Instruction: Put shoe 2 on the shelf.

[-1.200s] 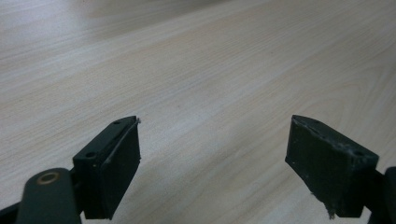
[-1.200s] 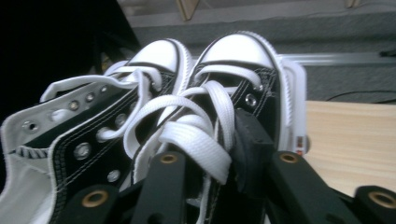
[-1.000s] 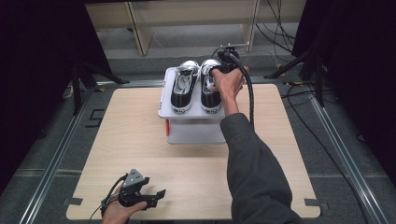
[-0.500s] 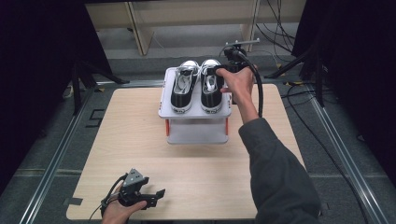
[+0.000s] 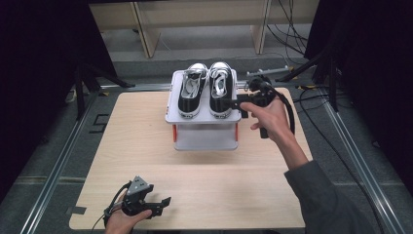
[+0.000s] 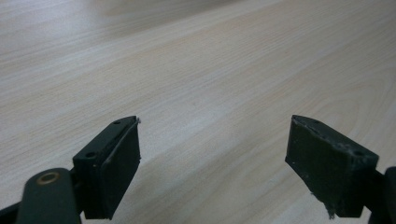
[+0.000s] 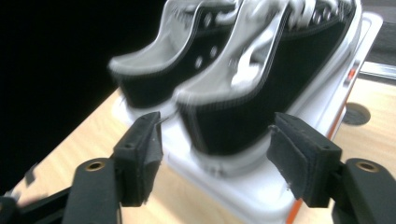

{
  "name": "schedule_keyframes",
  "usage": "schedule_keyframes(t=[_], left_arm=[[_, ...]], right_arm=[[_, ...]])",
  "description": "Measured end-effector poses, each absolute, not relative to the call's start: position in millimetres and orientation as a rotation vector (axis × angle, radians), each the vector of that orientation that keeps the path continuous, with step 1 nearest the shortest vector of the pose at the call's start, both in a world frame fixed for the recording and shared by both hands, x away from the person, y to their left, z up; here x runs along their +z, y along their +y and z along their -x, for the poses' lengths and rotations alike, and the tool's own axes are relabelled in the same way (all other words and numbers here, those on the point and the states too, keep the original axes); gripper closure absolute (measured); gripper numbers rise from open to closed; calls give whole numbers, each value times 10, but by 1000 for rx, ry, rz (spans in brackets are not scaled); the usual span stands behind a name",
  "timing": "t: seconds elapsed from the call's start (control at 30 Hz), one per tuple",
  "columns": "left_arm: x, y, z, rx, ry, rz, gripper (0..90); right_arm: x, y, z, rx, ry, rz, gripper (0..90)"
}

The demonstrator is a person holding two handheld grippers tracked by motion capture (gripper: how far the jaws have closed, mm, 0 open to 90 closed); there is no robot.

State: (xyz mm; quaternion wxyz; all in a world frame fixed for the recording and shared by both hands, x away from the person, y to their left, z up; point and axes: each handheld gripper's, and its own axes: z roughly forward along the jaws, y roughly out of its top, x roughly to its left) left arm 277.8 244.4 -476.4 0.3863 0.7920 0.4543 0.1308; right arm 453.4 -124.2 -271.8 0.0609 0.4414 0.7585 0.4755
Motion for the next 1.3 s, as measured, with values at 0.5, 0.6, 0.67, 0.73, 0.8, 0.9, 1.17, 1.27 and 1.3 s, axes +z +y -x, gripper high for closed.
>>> schedule_keyframes(t=[0.5,0.6,0.67,0.73,0.8,0.9,1.17,1.27,1.3], left_arm=[[-4795,2446,-2791,327,1178,-2007,167],[-4806,2454,-2799,327,1176,-2009,167],[-4805,2460,-2802,328,1177,-2016,167],[-4794,2472,-2797,317,1166,-2028,167],[-4789,2472,-2794,325,1172,-2034,167],[-4802,2470,-2796,327,1161,-2033,167],[-4805,2459,-2795,341,1169,-2038,167],[-4805,2455,-2792,342,1166,-2050,167],[-4803,2455,-2791,344,1166,-2053,167]], right_arm=[[-3400,-1934,-3796,1476,2310,-1376,314],[-3577,-2035,-3709,1448,2332,-1339,314],[-3695,-2084,-3640,1434,2343,-1350,314],[-3775,-2112,-3583,1444,2340,-1373,314],[-3869,-2138,-3516,1423,2347,-1378,313],[-4067,-2163,-3397,1401,2336,-1371,314],[-4520,-2171,-3211,1218,2431,-1344,291],[-4620,-2125,-3162,1200,2460,-1334,271],[-4618,-2115,-3135,1164,2448,-1319,268]])
